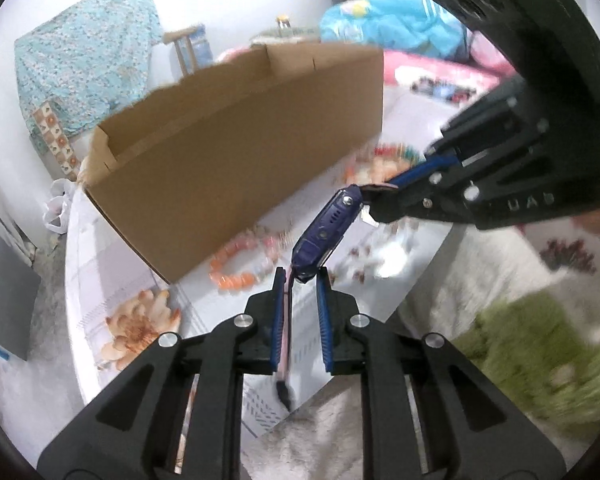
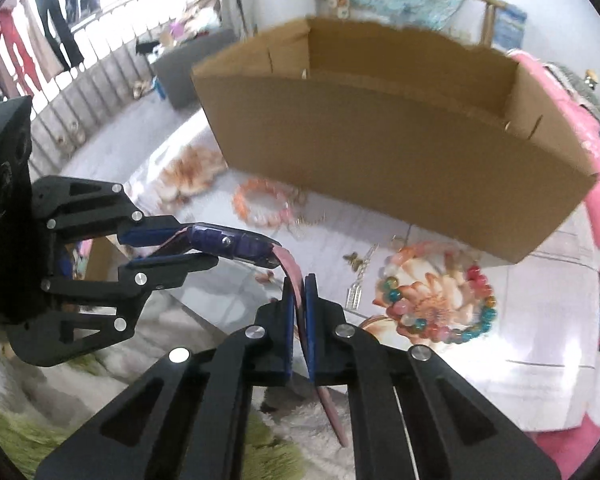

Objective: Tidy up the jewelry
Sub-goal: 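Lift the watch with the right gripper and carry it over the cardboard box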

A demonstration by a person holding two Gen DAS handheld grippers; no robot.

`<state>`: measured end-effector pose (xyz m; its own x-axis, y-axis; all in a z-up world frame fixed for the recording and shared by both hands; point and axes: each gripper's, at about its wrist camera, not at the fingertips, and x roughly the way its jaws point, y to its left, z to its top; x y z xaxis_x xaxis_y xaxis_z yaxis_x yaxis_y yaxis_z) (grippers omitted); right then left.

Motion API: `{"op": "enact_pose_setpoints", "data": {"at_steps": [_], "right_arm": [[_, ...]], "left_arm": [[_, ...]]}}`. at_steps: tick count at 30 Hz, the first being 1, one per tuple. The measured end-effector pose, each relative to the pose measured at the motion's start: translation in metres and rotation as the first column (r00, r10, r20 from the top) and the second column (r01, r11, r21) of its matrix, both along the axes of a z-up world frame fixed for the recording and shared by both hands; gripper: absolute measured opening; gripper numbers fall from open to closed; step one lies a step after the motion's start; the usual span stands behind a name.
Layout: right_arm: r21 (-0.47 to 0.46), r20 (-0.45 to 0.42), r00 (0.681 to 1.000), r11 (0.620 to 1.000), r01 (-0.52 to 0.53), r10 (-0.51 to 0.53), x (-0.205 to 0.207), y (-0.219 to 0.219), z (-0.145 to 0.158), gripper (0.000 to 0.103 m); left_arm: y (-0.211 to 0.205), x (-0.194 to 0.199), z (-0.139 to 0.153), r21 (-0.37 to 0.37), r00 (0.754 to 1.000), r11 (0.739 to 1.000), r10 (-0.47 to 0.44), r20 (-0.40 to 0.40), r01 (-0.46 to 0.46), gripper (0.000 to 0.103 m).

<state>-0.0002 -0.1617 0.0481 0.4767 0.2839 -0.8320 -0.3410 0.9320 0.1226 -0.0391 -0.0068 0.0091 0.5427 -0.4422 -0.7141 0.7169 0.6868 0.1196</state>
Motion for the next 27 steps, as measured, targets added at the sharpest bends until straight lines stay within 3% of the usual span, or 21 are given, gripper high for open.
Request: {"op": "enact_pose_setpoints", "data": {"at_steps": [5,8,12,16,18,22,27], "right_arm": [[0.014,0.118,0.993,1.0,0.026,-0.028,0.001,-0.003,0.062,0.005],[0.021,0.165,0.986,1.0,0.004,-0.007,0.022,-0.01,0.1,0.005],[0.056,0.099,0.995,0.998,-0.02,0.014,0.092,-0.014,0.115,0.005],[0.089,-0.088,0.996,0.996,-0.008,0.015,0.172,-0.017,0.092,0.005],[0.082,-0.168,0.986,0.996,0.017,-0.003,0.203,-0.015,0.072,0.005],[0.084,-0.328,0.945,0.995,0.049,-0.019,0.254,-0.018,0.027,0.005],[0.045,-0.436,0.899,0.996,0.071,-0.044,0.294,-0.021,-0.02,0.005]], "left_arm": [[0.004,0.004,0.052,-0.077,0.997,0.997,0.007,0.08,-0.001,0.014],[0.002,0.029,0.087,-0.114,0.994,0.993,0.036,0.105,-0.024,0.014],[-0.001,0.091,0.111,-0.142,0.994,0.984,0.098,-0.046,-0.104,0.015],[-0.012,0.159,0.101,-0.083,0.974,0.985,0.137,-0.18,-0.154,0.015],[-0.021,0.192,0.085,-0.033,0.946,0.984,0.161,-0.28,-0.177,0.015],[-0.04,0.238,0.056,0.102,0.918,0.976,0.218,-0.333,-0.194,0.015],[-0.051,0.278,0.024,0.221,0.87,0.955,0.277,-0.409,-0.2,0.016]]}}
